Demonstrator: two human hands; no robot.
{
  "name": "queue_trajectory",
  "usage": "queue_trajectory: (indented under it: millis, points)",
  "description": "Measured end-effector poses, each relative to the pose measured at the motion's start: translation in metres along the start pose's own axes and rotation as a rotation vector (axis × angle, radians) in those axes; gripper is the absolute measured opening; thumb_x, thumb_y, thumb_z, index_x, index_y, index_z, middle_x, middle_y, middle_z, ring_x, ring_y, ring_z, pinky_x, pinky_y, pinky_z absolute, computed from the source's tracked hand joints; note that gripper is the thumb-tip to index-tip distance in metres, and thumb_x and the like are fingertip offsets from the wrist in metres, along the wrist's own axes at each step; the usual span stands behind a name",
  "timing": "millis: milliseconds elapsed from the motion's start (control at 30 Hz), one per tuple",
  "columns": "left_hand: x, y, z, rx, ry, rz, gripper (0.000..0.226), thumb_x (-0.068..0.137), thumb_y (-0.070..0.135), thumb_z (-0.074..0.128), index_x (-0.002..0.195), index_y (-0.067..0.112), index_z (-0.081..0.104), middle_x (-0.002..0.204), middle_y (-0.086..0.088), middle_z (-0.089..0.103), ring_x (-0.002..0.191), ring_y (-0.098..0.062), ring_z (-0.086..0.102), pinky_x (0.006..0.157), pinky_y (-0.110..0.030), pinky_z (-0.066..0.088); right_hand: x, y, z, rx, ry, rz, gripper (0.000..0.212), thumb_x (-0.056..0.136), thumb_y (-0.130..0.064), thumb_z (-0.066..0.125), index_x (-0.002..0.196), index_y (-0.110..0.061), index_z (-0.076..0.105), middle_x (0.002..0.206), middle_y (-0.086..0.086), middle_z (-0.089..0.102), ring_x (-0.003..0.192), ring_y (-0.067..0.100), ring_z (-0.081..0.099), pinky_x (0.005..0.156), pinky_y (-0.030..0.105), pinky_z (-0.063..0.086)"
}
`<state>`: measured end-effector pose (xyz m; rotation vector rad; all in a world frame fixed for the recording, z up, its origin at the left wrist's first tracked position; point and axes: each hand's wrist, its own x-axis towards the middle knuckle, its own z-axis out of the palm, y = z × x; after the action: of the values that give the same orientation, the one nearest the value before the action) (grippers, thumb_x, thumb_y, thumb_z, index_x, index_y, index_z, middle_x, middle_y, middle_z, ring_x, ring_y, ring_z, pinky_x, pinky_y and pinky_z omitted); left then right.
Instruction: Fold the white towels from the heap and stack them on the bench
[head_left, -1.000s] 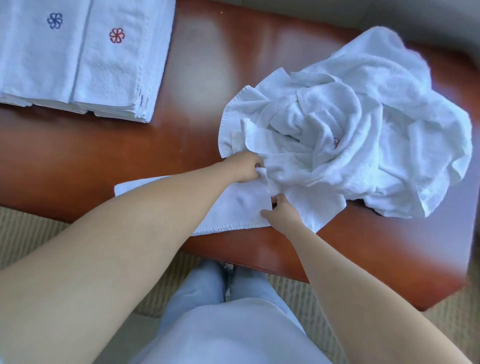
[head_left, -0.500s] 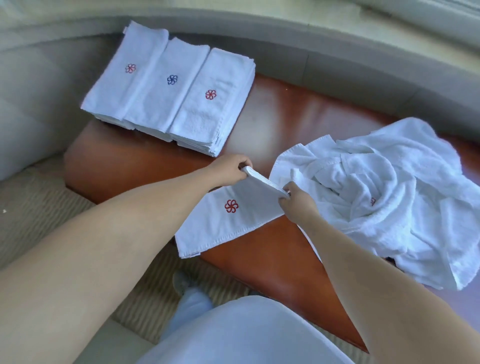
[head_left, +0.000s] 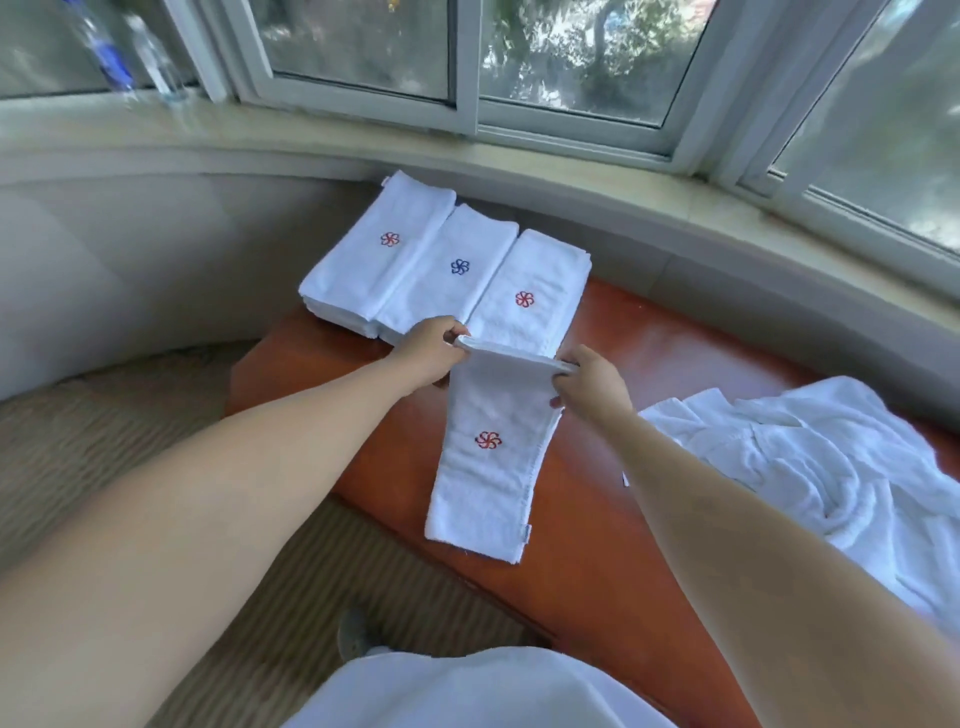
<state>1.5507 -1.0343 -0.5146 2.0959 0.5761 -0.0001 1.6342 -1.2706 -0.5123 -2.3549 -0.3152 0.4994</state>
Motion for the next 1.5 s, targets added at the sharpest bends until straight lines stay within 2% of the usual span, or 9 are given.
queue_trajectory:
  millis: [133,367,533,833,933,1067,1233,1400,1500]
  points:
    - [0.008,-0.008,-0.043,-0.118,-0.055,-0.024,0.01,0.092,0.013,0.068,0.102,0.015,0.066,0.091,0.0,0.069,0.069,-0.013,0.068,0.069,-0.028,0.053,-0.003,-0.046,0.014,0.158,0.077,0.06,0.022,0.079,-0.01,0.044,0.088,-0.02,0.061,0.069,0.005,0.073,0.059,0.019,0.074,0.066,0.042,0.064]
    - [0.02,0.016,-0.09,-0.25,-0.16,0.048,0.018,0.09,0.009,0.065,0.104,0.018,0.063,0.1,-0.005,0.074,0.08,-0.019,0.077,0.077,-0.034,0.061,-0.012,-0.098,0.005,0.183,0.277,0.093,0.024,0.066,-0.019,0.051,0.085,-0.024,0.065,0.064,-0.008,0.073,0.066,0.015,0.072,0.064,0.03,0.056]
    - [0.033,0.039,-0.115,-0.255,-0.143,0.12,0.016,0.087,0.01,0.065,0.101,0.018,0.064,0.095,-0.004,0.073,0.07,-0.009,0.075,0.057,-0.018,0.056,-0.011,-0.127,-0.01,0.179,0.372,0.065,0.022,0.065,-0.022,0.053,0.084,-0.025,0.065,0.06,-0.007,0.072,0.058,0.009,0.068,0.059,0.026,0.05]
    - [0.071,0.061,-0.175,-0.159,-0.061,0.137,0.019,0.087,0.013,0.065,0.099,0.027,0.06,0.091,-0.007,0.068,0.063,-0.009,0.067,0.057,-0.02,0.05,0.042,-0.181,-0.018,0.197,0.348,-0.037,0.017,0.067,-0.03,0.058,0.078,-0.022,0.067,0.057,-0.002,0.071,0.048,0.008,0.062,0.063,0.032,0.057]
    - [0.088,0.065,-0.195,-0.163,-0.003,0.128,0.016,0.085,0.012,0.066,0.097,0.022,0.062,0.084,-0.008,0.066,0.052,-0.007,0.062,0.055,-0.02,0.046,0.062,-0.201,-0.017,0.211,0.334,-0.066,0.015,0.068,-0.03,0.059,0.076,-0.02,0.067,0.055,-0.002,0.07,0.056,0.015,0.066,0.067,0.035,0.059]
    - [0.11,0.072,-0.215,-0.243,0.078,0.128,0.024,0.089,0.007,0.068,0.111,0.013,0.061,0.092,-0.007,0.064,0.06,-0.012,0.066,0.06,-0.023,0.054,0.086,-0.227,-0.016,0.252,0.33,-0.088,0.017,0.066,-0.03,0.059,0.073,-0.016,0.065,0.055,0.0,0.07,0.062,0.023,0.071,0.069,0.043,0.061]
    - [0.144,0.072,-0.23,-0.254,0.138,0.165,0.029,0.088,0.001,0.067,0.115,0.01,0.062,0.098,-0.012,0.071,0.07,-0.016,0.072,0.055,-0.018,0.053,0.115,-0.247,-0.009,0.322,0.336,-0.109,0.019,0.066,-0.031,0.057,0.08,-0.022,0.064,0.058,-0.001,0.071,0.057,0.017,0.069,0.068,0.039,0.06]
    - [0.19,0.059,-0.235,-0.253,0.115,0.174,0.017,0.09,0.002,0.066,0.099,0.017,0.062,0.099,-0.013,0.075,0.081,-0.019,0.077,0.077,-0.034,0.062,0.15,-0.256,0.003,0.309,0.344,-0.091,0.019,0.067,-0.026,0.055,0.084,-0.025,0.064,0.063,-0.003,0.072,0.072,0.022,0.073,0.066,0.035,0.058]
    - [0.222,0.05,-0.231,-0.259,0.072,0.169,0.016,0.092,0.002,0.065,0.096,0.018,0.062,0.097,-0.012,0.075,0.079,-0.016,0.077,0.081,-0.035,0.062,0.172,-0.257,0.013,0.279,0.368,-0.055,0.016,0.073,-0.02,0.057,0.086,-0.022,0.065,0.071,-0.001,0.073,0.075,0.023,0.072,0.065,0.035,0.057]
